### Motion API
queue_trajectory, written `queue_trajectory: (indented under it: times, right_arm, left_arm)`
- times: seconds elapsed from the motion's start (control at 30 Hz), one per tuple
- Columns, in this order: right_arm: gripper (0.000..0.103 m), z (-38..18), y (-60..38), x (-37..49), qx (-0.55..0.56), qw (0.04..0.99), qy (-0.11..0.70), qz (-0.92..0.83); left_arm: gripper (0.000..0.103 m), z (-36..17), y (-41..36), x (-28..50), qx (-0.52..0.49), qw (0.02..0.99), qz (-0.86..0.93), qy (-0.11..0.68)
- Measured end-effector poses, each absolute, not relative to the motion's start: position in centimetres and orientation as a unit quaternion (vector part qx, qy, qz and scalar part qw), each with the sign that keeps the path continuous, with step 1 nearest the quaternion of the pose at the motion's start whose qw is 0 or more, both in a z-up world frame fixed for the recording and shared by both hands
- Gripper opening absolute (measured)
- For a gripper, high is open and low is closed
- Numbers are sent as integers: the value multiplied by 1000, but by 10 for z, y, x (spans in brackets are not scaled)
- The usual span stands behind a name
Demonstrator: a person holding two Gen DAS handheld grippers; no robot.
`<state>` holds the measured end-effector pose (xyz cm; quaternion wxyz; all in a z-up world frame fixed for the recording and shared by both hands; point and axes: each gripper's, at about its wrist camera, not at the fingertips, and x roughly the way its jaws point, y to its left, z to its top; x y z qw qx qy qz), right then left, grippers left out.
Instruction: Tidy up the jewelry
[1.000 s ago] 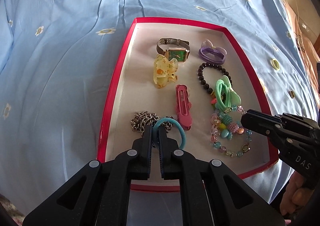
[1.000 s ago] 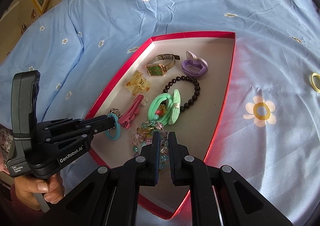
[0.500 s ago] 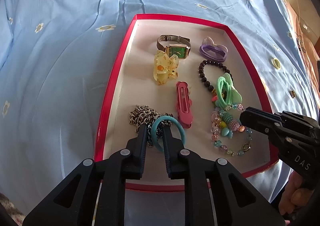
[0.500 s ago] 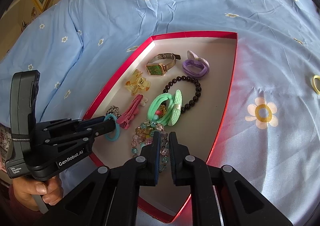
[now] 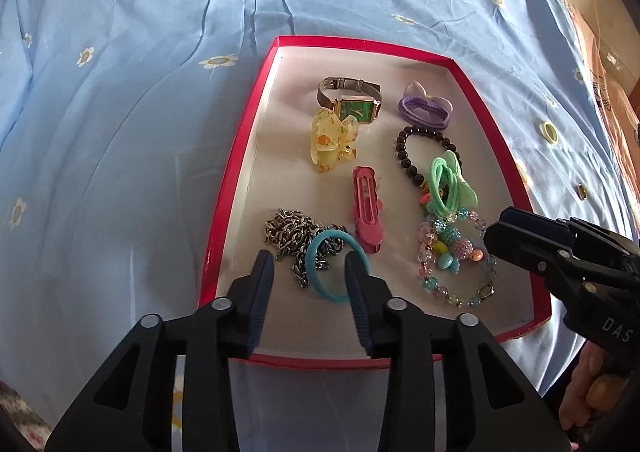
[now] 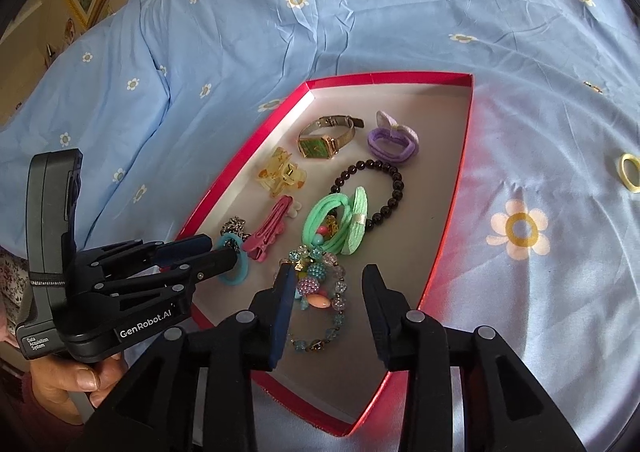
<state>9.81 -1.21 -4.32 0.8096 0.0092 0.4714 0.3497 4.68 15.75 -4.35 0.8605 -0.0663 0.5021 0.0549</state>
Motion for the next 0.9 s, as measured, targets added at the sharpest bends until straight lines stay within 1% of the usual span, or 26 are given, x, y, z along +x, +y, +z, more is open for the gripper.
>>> queue_trajectory:
  times: [0.1,0.17,0.23,0.37,0.43,0.6,0.67,0.7,0.83,0.9]
  right_arm:
    - [37,-38,-16,96,12,815,464,346]
    - [41,-35,-19,95,15,819,459,345]
    - [49,-32,-21,94,16,821,455,344]
    - [55,-28,-23,89,16,825,448,345]
    - [61,-27,-24,87,17,826,445,346]
    - [72,-25,-28,80,27,827,440,350]
    - [75,-24,-31,78,35,828,435,352]
    - [77,-24,-33,77,39,829,432,353]
    - [87,-23,-41,74,55,832,424,353]
    - [88,-25,-45,73,59,836,420,348]
  left_arm:
    - [48,-41,158,43,-68,862,59,498]
    - [52,-38,158,40,-69,864,62,495]
    - [56,-37,158,38,-72,865,63,492]
    - [63,-34,157,33,-73,867,65,488]
    - [65,-33,156,31,-72,868,66,487]
    - [77,-30,158,22,-80,871,70,480]
    - [79,-29,159,18,-87,873,70,475]
    - [81,-28,159,15,-91,874,70,472]
    - [84,-28,160,7,-104,878,66,462]
    - [85,-29,160,5,-110,879,64,459]
